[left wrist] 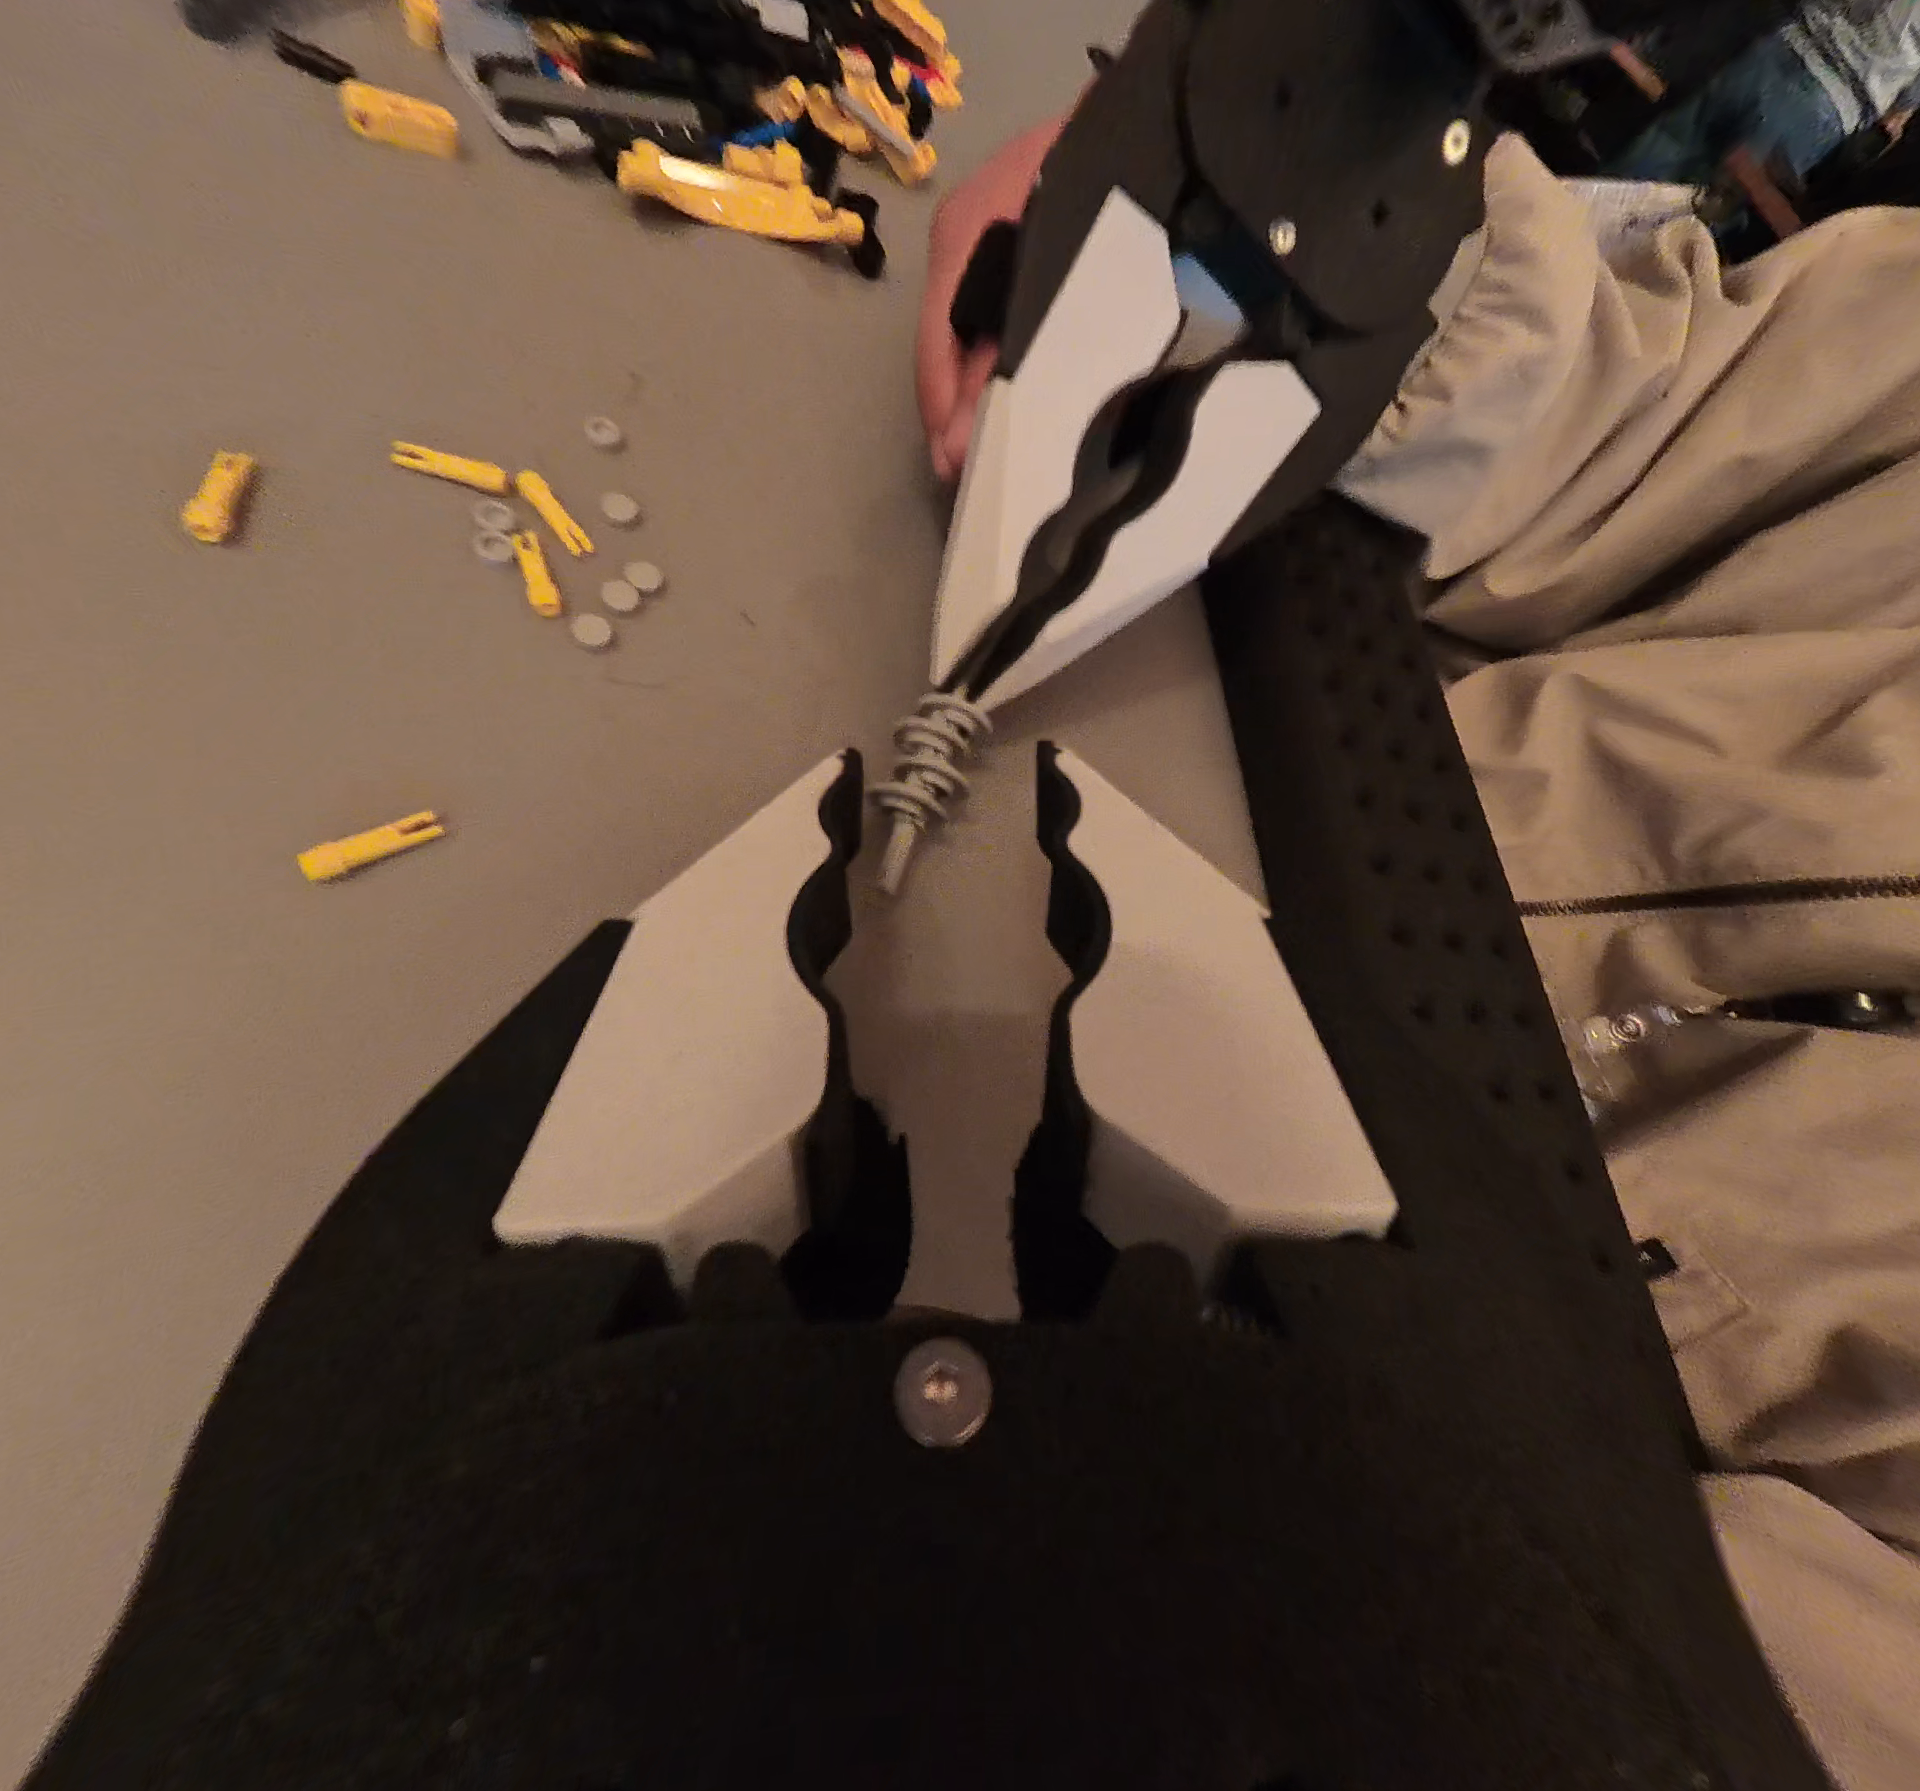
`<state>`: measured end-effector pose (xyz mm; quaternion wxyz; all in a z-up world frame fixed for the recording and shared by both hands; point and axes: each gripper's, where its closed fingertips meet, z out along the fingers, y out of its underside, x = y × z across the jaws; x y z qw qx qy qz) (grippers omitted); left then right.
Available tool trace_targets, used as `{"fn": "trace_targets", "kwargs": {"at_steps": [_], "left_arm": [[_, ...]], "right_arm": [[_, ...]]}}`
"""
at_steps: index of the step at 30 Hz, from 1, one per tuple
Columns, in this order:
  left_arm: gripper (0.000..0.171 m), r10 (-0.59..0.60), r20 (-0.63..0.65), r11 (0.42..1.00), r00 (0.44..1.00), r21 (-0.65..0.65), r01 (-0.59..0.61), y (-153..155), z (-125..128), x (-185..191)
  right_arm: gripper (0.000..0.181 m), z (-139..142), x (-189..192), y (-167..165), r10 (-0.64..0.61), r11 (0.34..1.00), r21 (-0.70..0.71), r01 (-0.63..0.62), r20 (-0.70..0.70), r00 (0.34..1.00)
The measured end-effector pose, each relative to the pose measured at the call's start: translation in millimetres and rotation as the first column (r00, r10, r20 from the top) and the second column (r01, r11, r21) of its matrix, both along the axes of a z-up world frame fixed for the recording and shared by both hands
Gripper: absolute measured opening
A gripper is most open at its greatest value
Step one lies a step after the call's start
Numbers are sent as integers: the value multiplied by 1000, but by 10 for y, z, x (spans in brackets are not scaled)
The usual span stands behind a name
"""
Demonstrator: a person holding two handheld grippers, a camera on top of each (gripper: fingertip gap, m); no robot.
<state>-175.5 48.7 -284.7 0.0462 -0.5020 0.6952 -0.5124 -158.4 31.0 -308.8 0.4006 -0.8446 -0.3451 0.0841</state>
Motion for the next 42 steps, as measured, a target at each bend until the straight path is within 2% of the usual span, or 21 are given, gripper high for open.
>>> {"fn": "trace_targets", "kwargs": {"at_steps": [3,4,5,9,11,13,16,18,23,27,28,30,33,34,36,38,42], "left_arm": [[32,-26,-13,997,1000,67,27,-35,-73,-35],[24,-29,4,997,1000,72,29,-43,-57,-26],[15,-28,32,998,999,56,26,-60,-8,-8],[12,-34,63,999,997,29,33,-94,67,6],[1,-40,111,999,993,2,40,-139,162,32],[2,-38,144,998,989,-34,43,-184,246,59],[15,-35,136,996,990,-72,45,-209,276,72],[17,-21,146,994,989,-103,37,-202,314,99],[20,24,164,985,986,-175,5,-182,388,177],[34,187,199,956,962,-262,-131,-17,493,402],[40,233,209,943,950,-287,-168,36,526,456],[41,263,218,923,940,-340,-180,61,596,489],[40,238,194,943,952,-281,-179,25,499,487],[38,219,193,955,957,-241,-170,-2,455,475],[12,181,205,972,962,-184,-144,-61,414,446],[0,209,236,973,949,-142,-179,-28,421,479],[0,215,245,971,945,-156,-180,-45,450,485]], "right_arm": [[3,147,56,21,6,998,59,-4,-47,999],[3,225,45,14,17,996,87,-8,-95,995],[3,280,38,-5,28,995,99,-15,-137,990],[3,427,50,-65,51,992,128,-18,-262,964],[3,443,88,-86,49,993,116,-14,-307,950],[3,432,125,-103,52,993,117,-17,-308,950],[3,435,162,-97,53,991,135,-14,-297,953],[3,421,164,-91,49,992,124,-11,-307,950],[3,389,225,-47,12,991,134,28,-287,958],[3,493,378,48,-57,965,235,114,-236,970],[3,525,400,59,-64,955,270,121,-210,976],[3,530,453,88,-95,932,339,126,-106,990],[3,586,433,101,-110,895,435,98,2,994],[3,600,426,102,-113,886,455,88,29,993],[3,588,440,111,-127,879,470,79,70,989],[3,586,491,125,-157,866,494,76,125,980],[3,649,505,120,-172,843,533,70,145,974]]}}
